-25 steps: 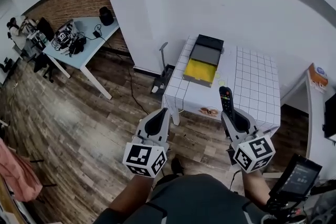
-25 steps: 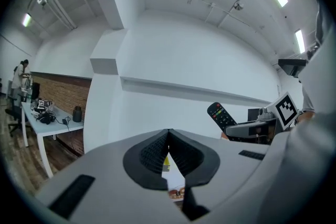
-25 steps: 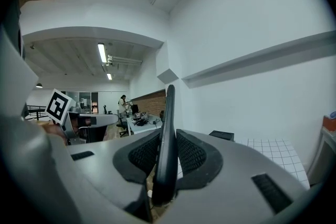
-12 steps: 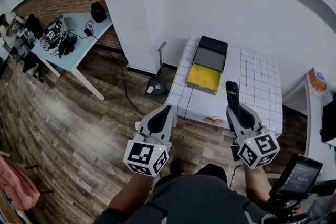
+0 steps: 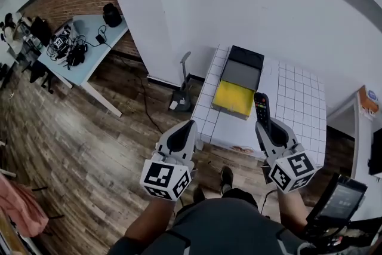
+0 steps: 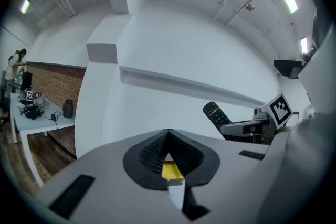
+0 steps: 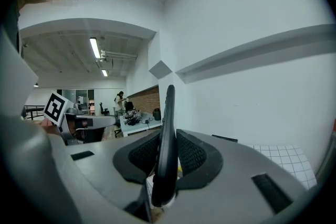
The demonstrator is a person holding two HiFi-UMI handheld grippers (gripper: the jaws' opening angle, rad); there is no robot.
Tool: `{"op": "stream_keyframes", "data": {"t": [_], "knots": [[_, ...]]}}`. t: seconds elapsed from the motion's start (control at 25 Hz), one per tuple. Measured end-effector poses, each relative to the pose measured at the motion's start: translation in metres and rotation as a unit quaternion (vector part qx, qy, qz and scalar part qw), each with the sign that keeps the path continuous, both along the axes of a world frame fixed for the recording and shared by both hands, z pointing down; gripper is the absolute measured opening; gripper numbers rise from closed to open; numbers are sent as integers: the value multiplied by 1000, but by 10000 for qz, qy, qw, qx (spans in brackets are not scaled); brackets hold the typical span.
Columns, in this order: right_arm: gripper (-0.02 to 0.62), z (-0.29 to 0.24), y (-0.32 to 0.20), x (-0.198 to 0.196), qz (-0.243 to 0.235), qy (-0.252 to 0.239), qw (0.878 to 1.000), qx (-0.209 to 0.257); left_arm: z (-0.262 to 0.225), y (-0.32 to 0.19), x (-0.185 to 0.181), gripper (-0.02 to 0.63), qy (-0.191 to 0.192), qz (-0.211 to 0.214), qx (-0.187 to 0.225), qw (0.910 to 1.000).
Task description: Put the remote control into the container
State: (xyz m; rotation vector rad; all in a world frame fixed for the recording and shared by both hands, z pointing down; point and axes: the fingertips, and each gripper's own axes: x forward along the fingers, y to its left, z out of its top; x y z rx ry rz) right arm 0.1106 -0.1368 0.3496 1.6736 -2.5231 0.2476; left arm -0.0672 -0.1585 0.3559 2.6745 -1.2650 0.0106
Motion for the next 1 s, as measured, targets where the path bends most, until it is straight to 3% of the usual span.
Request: {"op": "stream_keyframes", "data": {"t": [0.6,1.0], "knots": [[91,-12,-100,63,-598,0,9977,332,-22,-89,71,9,-299,-337,303,9985],[92,21,-163,67,-961,-20,9954,48,6,-127,68,11,-487,-895,-25,9948]]}}
